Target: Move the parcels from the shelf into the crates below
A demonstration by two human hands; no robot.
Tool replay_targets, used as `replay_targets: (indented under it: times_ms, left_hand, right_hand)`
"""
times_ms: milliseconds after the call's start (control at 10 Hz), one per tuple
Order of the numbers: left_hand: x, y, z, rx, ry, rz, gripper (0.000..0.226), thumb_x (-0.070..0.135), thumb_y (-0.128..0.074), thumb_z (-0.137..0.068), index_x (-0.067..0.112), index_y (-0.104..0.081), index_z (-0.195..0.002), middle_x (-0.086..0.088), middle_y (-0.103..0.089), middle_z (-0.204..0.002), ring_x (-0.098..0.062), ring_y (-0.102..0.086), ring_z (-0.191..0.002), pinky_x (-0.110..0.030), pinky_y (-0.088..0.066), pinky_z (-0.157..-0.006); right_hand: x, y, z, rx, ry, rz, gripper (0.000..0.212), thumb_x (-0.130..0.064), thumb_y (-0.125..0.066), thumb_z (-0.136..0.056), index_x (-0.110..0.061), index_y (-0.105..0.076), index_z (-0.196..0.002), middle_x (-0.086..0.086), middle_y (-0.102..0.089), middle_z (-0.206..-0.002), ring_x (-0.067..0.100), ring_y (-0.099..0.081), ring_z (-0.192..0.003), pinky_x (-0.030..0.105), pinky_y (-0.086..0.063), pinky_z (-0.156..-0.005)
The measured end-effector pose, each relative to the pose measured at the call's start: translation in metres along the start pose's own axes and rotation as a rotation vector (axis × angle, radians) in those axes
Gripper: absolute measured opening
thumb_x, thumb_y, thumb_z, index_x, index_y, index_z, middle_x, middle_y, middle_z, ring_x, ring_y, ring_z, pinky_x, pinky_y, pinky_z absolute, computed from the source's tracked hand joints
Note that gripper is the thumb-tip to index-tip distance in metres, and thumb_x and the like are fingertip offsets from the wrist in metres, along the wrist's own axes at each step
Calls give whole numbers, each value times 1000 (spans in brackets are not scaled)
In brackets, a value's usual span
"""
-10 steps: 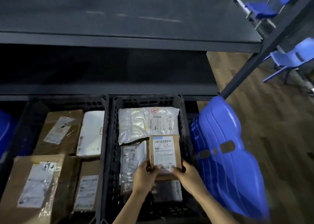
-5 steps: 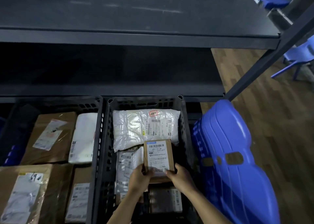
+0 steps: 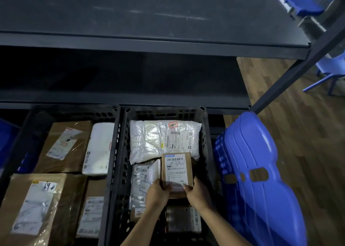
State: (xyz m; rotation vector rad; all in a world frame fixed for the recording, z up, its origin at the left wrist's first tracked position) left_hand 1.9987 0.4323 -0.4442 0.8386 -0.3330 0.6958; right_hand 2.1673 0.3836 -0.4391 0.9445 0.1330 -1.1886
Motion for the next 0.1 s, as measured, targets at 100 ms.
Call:
replay_targets:
  times_ms: [100]
  left_hand:
    - [5, 9, 7, 22, -18, 62, 28, 32, -46, -96, 7, -56, -104, -10, -67, -101, -24, -62, -87, -31, -43, -66]
  right_hand:
    - [-13, 14, 8, 107, 57, 183, 71, -39, -52, -95, -9, -19, -151, 6, -41, -147, 21, -50, -127, 30, -49, -92]
Point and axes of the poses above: each hand's wrist, its own z-axis away from the middle knuckle, its own y-axis out of the back of the hand, x = y × z, the point moved 10 cm from there along -z, towards the middle knuckle
